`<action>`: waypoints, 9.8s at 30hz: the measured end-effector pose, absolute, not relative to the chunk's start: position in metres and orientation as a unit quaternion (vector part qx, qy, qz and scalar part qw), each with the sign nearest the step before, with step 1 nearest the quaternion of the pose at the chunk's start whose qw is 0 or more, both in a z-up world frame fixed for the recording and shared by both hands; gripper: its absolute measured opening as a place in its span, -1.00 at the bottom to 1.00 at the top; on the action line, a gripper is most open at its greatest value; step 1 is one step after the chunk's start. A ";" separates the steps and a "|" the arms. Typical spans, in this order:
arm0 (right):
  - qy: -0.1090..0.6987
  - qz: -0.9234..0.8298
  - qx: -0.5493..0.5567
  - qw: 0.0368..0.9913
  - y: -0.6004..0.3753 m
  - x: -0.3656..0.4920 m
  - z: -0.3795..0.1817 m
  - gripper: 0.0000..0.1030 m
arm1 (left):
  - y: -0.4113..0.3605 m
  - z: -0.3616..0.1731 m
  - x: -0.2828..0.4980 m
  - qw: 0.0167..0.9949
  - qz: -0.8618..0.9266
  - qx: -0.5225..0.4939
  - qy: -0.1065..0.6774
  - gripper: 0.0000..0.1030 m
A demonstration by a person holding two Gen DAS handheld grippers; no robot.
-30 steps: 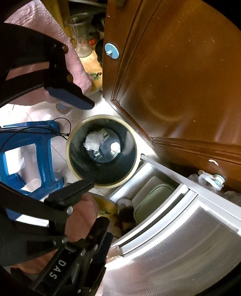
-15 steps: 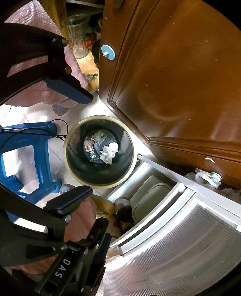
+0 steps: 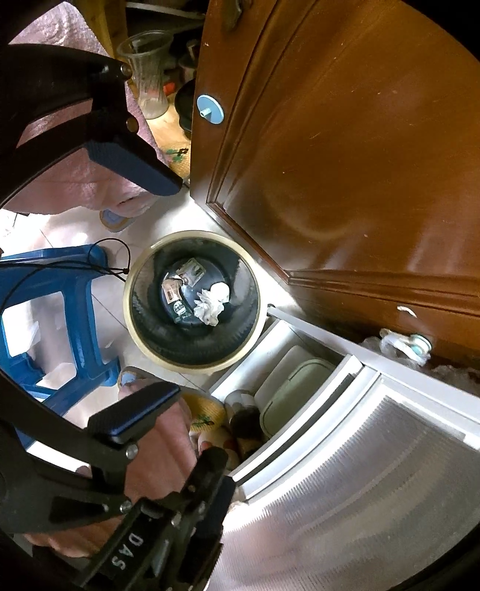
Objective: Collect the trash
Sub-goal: 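Raise both tools back up to the counter, then grasp the white-and-blue box with the right gripper while the left grasps the grey snack wrapper, then carry the box and wrapper down to the floor bin with both tools, then open both grippers over the bin to drop the box and wrapper, then raise both tools back up to the counter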
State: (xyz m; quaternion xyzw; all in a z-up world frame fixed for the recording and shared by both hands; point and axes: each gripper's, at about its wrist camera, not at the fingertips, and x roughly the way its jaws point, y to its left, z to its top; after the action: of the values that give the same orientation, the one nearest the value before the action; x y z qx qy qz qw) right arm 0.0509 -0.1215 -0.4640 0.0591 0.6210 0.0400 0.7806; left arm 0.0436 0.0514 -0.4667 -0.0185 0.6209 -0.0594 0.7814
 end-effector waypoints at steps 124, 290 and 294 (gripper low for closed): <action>0.425 0.145 0.076 0.890 -0.145 0.105 -0.033 -0.32 | 0.022 0.021 0.075 0.902 -0.237 0.005 0.360 -0.80; 0.376 0.062 0.073 0.922 -0.230 0.059 -0.042 0.08 | 0.019 -0.029 0.110 0.907 -0.194 0.031 0.373 0.55; 0.375 0.040 0.058 0.924 -0.259 0.099 -0.009 0.30 | 0.009 -0.004 0.155 0.902 -0.194 0.036 0.384 0.55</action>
State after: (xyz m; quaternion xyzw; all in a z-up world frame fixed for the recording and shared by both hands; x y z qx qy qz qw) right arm 0.0988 -0.2588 -0.0089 0.0578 0.3755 0.0404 0.9241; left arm 0.1548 0.0090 -0.0039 0.0360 0.3843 -0.1942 0.9018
